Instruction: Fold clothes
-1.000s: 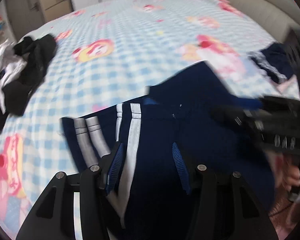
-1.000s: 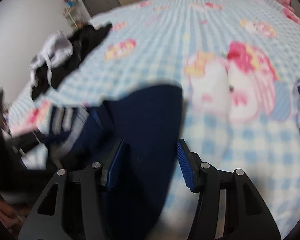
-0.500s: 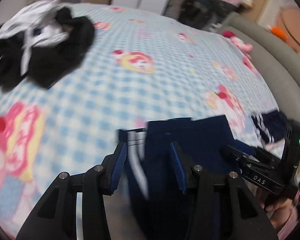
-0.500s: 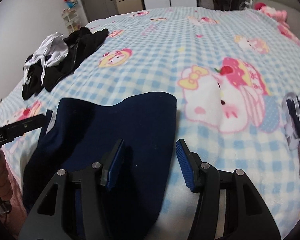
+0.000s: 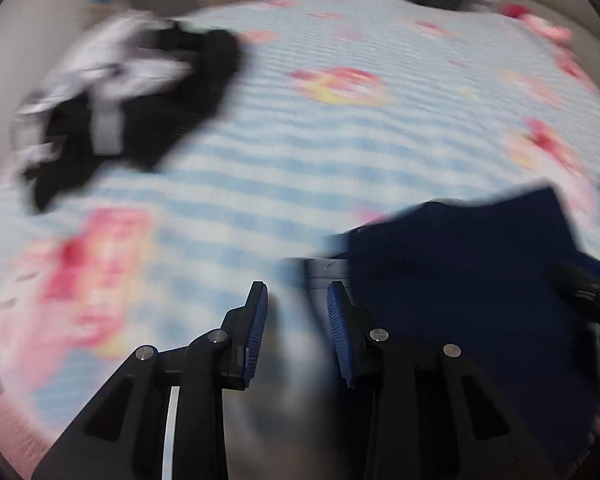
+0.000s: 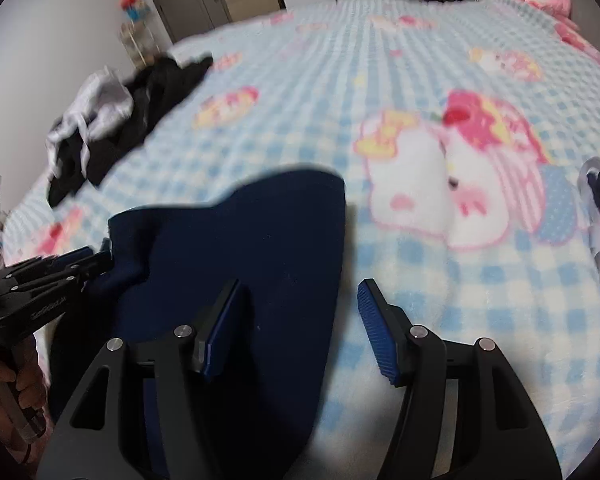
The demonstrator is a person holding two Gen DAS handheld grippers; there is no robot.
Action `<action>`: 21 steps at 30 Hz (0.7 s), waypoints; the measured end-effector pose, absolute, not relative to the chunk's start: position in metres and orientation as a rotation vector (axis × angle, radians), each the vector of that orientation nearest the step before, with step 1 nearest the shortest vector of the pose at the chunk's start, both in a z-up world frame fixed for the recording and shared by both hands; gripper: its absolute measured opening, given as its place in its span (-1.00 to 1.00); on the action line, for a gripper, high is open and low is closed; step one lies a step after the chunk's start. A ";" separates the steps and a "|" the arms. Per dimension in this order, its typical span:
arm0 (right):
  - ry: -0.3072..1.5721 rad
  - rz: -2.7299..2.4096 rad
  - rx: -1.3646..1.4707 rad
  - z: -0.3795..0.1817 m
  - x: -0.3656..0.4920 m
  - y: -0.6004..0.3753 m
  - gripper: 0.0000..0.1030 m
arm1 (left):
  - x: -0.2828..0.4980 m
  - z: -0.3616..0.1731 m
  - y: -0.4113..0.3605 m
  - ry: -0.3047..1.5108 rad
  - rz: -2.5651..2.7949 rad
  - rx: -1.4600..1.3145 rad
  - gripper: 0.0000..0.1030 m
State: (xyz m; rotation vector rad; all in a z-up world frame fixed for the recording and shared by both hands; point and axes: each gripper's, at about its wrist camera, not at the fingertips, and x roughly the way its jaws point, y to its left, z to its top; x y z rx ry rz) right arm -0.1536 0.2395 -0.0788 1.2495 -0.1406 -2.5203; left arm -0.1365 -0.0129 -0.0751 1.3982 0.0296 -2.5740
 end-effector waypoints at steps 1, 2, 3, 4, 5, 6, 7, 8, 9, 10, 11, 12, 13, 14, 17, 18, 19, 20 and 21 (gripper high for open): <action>-0.159 -2.546 1.199 -0.072 -0.152 0.241 0.18 | -0.134 -0.065 -0.015 0.117 -2.638 1.377 -0.35; -0.188 -2.558 1.155 -0.065 -0.149 0.241 0.19 | -0.131 -0.056 -0.016 0.206 -2.700 1.353 -0.33; -0.217 -2.548 1.119 -0.060 -0.148 0.239 0.19 | -0.128 -0.046 -0.015 0.266 -2.768 1.330 -0.22; -0.237 -2.538 1.090 -0.055 -0.147 0.237 0.23 | -0.129 -0.038 0.000 0.202 -2.856 1.322 -0.18; -0.201 -2.535 1.106 -0.058 -0.148 0.233 0.28 | -0.128 -0.034 0.014 0.137 -2.915 1.326 -0.17; -0.165 -2.532 1.122 -0.061 -0.149 0.229 0.28 | -0.131 -0.036 0.030 0.083 -2.972 1.358 -0.16; -0.128 -2.528 1.138 -0.064 -0.149 0.224 0.28 | -0.132 -0.040 0.043 0.038 -3.017 1.395 -0.16; -0.092 -2.523 1.154 -0.067 -0.150 0.220 0.28 | -0.133 -0.049 0.048 0.032 -3.015 1.448 -0.16; -0.058 -2.519 1.172 -0.070 -0.151 0.216 0.28 | -0.134 -0.058 0.053 0.026 -3.013 1.501 -0.17; -0.041 -2.517 1.214 -0.078 -0.151 0.216 0.28 | -0.135 -0.068 0.058 0.021 -3.004 1.553 -0.17; -0.023 -2.514 1.255 -0.087 -0.152 0.216 0.28 | -0.134 -0.078 0.059 0.015 -2.970 1.598 -0.17; -0.006 -2.511 1.293 -0.095 -0.152 0.216 0.28 | -0.135 -0.089 0.053 0.009 -2.925 1.630 -0.17; 0.006 -2.504 1.303 -0.100 -0.152 0.216 0.28 | -0.134 -0.092 0.046 0.032 -2.907 1.625 -0.17; 0.015 -2.505 1.296 -0.101 -0.152 0.216 0.30 | -0.134 -0.095 0.038 0.056 -2.888 1.619 -0.18; 0.018 -2.506 1.298 -0.100 -0.153 0.216 0.32 | -0.131 -0.089 0.016 0.082 -2.813 1.546 -0.20; 0.015 -2.503 1.301 -0.100 -0.153 0.216 0.32 | -0.130 -0.085 0.009 0.076 -2.783 1.512 -0.21; 0.011 -2.503 1.305 -0.101 -0.154 0.217 0.32 | -0.128 -0.081 0.001 0.048 -2.750 1.471 -0.18; 0.008 -2.503 1.309 -0.102 -0.155 0.218 0.32 | -0.127 -0.078 -0.008 0.059 -2.728 1.456 -0.18; 0.002 -2.499 1.310 -0.102 -0.155 0.219 0.32 | -0.126 -0.077 -0.018 0.081 -2.705 1.448 -0.10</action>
